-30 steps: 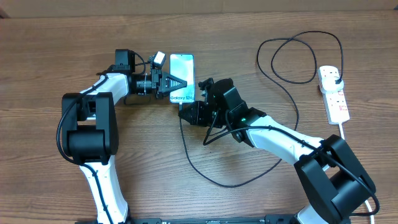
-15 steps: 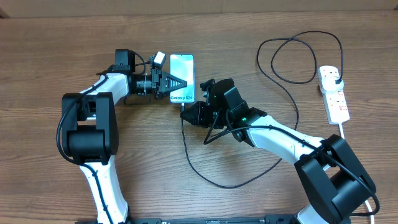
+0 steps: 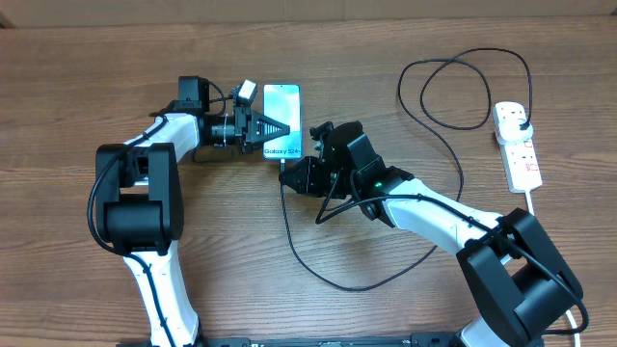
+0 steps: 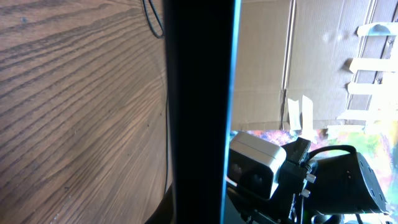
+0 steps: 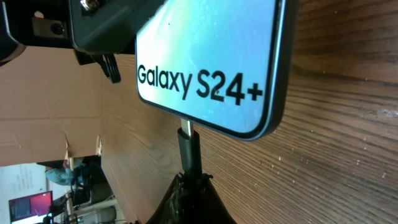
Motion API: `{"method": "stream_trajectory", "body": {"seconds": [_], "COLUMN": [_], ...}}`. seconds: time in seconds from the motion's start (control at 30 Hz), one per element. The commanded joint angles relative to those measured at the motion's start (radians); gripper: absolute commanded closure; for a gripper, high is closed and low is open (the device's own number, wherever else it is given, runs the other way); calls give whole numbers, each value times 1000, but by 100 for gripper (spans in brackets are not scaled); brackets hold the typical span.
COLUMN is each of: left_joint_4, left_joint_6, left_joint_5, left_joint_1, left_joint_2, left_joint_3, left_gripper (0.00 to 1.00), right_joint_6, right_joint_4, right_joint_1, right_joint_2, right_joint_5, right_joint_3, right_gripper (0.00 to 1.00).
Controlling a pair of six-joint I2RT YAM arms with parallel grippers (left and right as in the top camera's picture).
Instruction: Plug charger to phone and switch on socket
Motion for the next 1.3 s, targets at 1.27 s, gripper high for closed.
{"method": "stream_trajectory", "body": {"seconds": [1.27], "left_joint_4": [7], "left_joint_6": [58], "left_joint_5": [92], "left_joint_1": [4], "left_joint_2": [-47], "left_joint_3": [3], "left_gripper": [96], "right_joint_6": [26], "right_joint_4": [109], "right_joint_1": [-48], "right_joint_2": [-7], "right_joint_5": [65], "right_joint_3": [-6], "right_gripper": [96]}}
